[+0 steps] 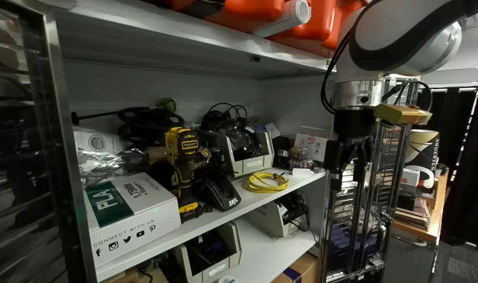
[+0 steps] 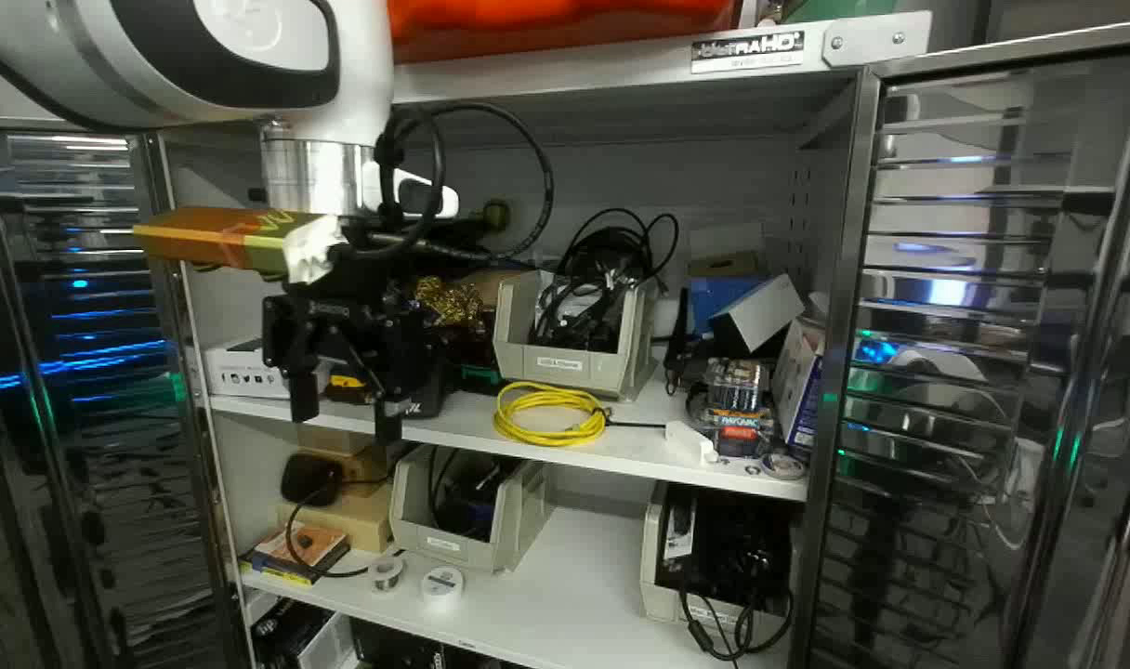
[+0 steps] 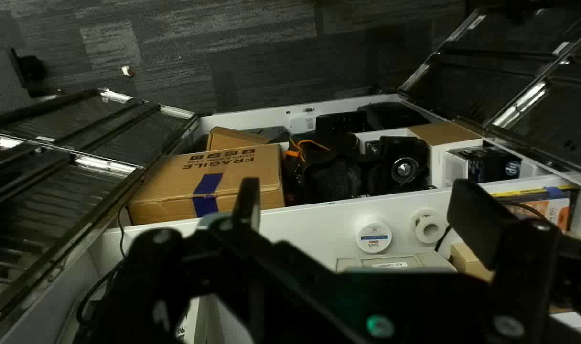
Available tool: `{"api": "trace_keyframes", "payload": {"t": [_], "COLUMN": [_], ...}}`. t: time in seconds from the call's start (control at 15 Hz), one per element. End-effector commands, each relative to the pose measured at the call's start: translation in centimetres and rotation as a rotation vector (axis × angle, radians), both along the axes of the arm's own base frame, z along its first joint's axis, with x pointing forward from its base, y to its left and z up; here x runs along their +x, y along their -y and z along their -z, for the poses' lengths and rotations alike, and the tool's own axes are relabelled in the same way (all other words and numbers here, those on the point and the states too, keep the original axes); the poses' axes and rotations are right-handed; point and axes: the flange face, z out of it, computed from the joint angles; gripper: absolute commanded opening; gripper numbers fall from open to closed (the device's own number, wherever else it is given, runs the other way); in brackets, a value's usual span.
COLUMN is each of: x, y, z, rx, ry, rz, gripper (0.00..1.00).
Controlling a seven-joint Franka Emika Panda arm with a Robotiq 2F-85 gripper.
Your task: Pick the yellow cable and put it in the box
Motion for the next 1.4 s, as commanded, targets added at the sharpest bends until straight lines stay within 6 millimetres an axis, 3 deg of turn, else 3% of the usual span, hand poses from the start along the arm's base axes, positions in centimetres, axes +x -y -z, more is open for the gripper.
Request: {"api": "trace_keyframes", "payload": {"t": [0.0,0.67,0.93,1.33], "x": [0.1,0.2,1.3,5.1], "y": [0.0,0.0,1.0,3.9], "z": [-0.2,-0.7,1.8,6.1], "rx": [0.0,0.001,-0.034,-0.088], "ry": [0.003,0.013,0.009,0.076], "rz": [0.0,0.0,0.003,0.075], "gripper": [1.0,1.0,1.0,1.0]}}
